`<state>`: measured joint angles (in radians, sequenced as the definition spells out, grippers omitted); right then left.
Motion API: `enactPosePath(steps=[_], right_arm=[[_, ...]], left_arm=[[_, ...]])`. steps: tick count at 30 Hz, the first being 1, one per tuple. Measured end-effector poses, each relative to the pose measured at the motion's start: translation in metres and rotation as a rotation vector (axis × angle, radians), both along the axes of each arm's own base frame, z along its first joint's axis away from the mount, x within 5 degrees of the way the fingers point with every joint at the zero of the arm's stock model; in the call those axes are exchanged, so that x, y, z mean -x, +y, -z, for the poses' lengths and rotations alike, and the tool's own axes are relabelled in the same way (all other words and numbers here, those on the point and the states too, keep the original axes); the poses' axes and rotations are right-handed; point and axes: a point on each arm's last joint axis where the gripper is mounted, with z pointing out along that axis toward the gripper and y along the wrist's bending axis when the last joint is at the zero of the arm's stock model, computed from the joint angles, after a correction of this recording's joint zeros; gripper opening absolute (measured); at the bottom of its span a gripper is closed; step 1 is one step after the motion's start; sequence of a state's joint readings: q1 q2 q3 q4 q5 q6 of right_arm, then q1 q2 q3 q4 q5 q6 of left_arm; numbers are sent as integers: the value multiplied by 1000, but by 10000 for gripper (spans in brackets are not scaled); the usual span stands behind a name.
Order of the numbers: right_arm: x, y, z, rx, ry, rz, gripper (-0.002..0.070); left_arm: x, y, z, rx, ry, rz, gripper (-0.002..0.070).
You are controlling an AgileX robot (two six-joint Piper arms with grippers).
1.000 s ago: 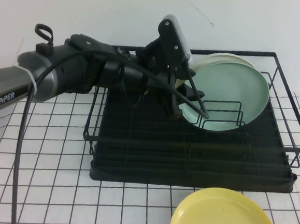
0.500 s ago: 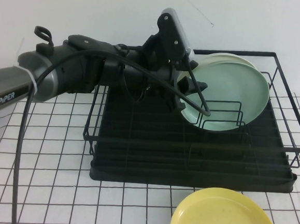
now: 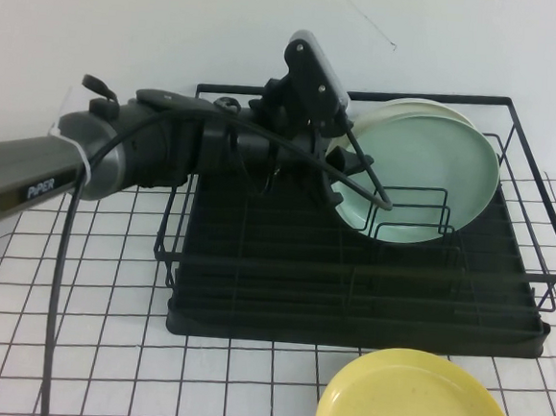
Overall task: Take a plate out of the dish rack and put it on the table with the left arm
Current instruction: Grasp the plate from the shelf
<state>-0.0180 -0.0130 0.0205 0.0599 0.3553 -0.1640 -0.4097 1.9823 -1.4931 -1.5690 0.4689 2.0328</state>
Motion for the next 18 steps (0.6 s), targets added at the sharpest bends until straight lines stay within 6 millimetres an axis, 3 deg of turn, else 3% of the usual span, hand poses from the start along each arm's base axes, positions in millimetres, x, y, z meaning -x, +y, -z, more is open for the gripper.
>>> enactPosePath(steps=[7,18], right_arm=[[0,0,0,0,0,0,-1],[0,0,0,0,0,0,-1]], left_arm=[[-5,-2,14,-6,4,-6,388],[-9,-3,15,-20,-62,2,388]])
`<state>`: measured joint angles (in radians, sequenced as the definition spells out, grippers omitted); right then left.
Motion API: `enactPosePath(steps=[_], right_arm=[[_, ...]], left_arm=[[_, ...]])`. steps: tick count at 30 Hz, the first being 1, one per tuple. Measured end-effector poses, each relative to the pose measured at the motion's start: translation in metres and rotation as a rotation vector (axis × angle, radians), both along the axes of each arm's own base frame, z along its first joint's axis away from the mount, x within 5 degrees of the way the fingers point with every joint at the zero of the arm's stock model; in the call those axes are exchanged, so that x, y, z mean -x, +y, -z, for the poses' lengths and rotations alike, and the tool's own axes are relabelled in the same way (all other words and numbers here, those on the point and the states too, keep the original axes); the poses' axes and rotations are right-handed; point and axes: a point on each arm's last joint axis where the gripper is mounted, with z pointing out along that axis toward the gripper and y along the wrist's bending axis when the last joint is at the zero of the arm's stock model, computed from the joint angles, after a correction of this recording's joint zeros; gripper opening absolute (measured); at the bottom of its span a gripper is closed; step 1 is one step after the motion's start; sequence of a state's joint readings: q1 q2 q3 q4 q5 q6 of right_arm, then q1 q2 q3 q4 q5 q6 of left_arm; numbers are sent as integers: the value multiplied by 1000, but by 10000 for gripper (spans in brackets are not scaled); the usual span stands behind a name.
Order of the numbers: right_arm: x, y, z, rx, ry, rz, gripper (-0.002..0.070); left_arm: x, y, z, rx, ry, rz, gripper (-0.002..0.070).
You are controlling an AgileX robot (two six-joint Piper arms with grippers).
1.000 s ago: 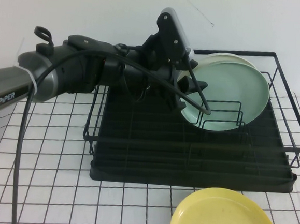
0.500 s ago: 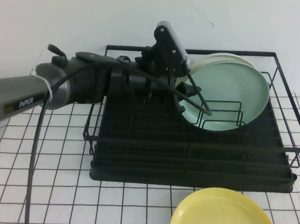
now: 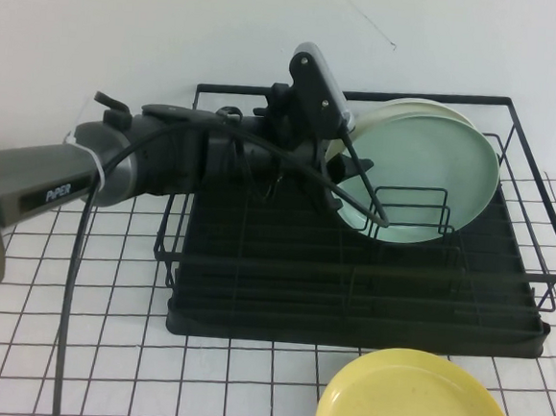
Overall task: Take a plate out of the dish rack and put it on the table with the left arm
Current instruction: Grasp the plate from the shelf
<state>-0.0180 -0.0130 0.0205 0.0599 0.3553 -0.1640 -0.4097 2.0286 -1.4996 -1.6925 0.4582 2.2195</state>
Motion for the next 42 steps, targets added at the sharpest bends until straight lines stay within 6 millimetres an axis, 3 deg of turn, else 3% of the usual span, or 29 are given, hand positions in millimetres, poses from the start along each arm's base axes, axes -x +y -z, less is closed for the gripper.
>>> enactPosePath(steps=[7,18,23,28,34,38,42], right_arm=[[0,0,0,0,0,0,-1],[0,0,0,0,0,0,-1],[0,0,0,0,0,0,-1],[0,0,0,0,0,0,-1],[0,0,0,0,0,0,-1],[0,0,0,0,0,0,-1],[0,0,0,0,0,0,-1]], left_arm=[[-7,-4,18,-17,13,18,388],[-17,-9,18,-8,-8,22,378],[-18,-10,24,-10,2,25,272],[-19,-10,22,-1,4,25,88],[-18,-11,20,16,9,30,78],[-16,-10,8,28,0,22,77],[-10,-7,-19,65,-27,14,76]])
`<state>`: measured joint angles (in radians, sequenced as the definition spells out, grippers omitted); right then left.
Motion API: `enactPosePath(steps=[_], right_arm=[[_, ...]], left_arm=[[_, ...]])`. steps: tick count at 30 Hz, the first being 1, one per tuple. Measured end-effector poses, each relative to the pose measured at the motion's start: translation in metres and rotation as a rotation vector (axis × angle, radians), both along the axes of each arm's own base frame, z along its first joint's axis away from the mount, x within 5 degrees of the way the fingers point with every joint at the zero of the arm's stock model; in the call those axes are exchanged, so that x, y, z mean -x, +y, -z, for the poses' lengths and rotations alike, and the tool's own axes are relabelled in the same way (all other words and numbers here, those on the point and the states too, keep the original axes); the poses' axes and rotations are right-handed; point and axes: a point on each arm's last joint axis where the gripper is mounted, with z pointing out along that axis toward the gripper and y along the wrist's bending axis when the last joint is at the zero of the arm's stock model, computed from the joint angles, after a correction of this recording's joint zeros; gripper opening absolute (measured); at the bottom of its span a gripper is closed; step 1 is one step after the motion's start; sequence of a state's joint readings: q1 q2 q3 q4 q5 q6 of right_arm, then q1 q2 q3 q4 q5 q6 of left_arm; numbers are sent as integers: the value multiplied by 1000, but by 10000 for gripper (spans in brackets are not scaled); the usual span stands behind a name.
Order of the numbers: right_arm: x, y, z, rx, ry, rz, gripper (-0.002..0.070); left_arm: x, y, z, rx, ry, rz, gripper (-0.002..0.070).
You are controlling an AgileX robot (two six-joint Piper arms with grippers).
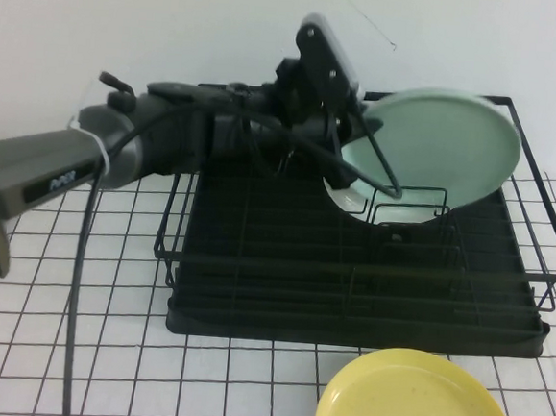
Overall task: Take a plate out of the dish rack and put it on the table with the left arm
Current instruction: Grasp the plate from the shelf, then place the plate from the table
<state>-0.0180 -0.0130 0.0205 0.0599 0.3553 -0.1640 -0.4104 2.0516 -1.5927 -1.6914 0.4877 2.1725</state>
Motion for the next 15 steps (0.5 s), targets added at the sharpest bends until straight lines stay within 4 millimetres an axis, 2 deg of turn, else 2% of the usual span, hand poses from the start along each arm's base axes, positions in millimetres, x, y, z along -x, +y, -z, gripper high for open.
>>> enactPosePath(steps=[8,11,15], right_arm=[[0,0,0,0,0,0,-1],[0,0,0,0,0,0,-1],[0,0,0,0,0,0,-1]], left_arm=[[19,8,-51,108,46,-25,76],[31,12,-69,95,62,-10,76],[55,20,-100,117,172,-8,76]])
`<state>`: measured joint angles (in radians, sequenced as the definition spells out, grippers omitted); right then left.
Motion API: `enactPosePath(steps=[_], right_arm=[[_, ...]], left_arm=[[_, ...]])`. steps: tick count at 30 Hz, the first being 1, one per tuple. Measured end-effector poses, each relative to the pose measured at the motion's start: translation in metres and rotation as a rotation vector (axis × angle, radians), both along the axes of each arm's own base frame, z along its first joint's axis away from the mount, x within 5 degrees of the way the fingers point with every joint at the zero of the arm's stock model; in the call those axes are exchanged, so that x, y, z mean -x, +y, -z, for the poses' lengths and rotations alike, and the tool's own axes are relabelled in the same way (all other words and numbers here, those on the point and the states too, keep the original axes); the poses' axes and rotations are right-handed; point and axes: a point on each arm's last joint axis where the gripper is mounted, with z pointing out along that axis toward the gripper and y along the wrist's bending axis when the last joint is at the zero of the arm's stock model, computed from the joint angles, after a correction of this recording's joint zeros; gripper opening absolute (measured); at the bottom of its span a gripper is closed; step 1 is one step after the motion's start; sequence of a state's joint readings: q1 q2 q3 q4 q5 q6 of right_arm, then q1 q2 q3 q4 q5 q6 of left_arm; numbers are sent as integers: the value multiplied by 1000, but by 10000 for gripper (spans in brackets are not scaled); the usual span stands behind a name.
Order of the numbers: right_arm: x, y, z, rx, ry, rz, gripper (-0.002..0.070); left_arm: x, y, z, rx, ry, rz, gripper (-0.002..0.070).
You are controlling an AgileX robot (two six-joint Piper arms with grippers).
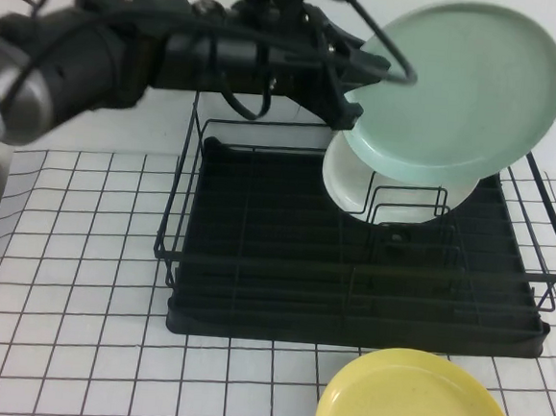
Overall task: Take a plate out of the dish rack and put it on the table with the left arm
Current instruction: Place the plate from the table
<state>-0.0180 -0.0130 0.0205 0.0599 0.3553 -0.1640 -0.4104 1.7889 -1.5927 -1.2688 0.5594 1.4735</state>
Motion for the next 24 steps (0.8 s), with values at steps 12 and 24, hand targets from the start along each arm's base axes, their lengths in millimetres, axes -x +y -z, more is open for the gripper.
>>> enactPosePath(steps=[12,24], right_arm=[[0,0,0,0,0,0,-1],[0,0,0,0,0,0,-1]], left_arm=[[68,14,-8,-152,636,172,76],[81,17,43,-212,949,172,76]])
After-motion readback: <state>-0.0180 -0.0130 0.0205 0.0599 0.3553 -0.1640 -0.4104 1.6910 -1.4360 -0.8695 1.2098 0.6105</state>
